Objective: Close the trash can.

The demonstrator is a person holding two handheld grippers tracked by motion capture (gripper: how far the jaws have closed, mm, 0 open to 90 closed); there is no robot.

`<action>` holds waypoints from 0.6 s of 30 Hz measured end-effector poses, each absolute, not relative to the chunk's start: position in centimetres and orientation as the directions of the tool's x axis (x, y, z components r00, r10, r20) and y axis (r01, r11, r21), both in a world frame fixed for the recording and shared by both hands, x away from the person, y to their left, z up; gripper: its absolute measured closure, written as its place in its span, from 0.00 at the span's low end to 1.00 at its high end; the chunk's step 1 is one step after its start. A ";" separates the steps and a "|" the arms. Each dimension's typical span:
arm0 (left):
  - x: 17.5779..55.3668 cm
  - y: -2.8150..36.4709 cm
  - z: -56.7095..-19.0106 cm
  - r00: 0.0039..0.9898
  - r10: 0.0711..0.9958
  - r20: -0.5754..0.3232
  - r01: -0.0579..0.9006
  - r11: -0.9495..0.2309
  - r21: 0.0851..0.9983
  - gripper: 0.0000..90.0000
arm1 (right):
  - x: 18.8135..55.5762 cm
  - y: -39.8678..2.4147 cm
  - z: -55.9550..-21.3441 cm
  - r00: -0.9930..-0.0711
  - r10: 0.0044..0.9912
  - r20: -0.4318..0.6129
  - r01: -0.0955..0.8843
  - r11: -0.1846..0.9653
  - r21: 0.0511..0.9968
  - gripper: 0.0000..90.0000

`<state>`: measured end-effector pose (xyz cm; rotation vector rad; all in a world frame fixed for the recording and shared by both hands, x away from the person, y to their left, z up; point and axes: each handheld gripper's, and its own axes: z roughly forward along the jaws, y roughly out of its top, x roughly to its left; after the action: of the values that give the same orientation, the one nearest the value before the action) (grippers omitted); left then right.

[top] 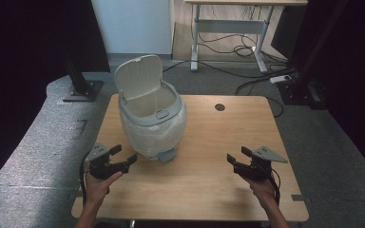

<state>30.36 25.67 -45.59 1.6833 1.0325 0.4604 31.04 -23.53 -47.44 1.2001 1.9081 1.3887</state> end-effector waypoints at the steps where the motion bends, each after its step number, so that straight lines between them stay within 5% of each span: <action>1: 30.4 25.7 -45.2 0.555 0.810 -0.187 0.395 -0.059 0.917 0.19 | 31.0 -23.6 -47.5 -0.493 0.863 0.107 0.368 0.096 0.925 0.32; 18: 32.6 25.0 -39.3 0.590 0.797 -0.130 0.312 -0.077 0.947 0.17 | 30.6 -24.8 -48.7 -0.474 0.871 0.127 0.403 0.086 0.911 0.31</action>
<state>32.59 24.98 -39.27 1.6560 0.9370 0.5192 30.58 -24.80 -48.72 1.2517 1.9178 1.3690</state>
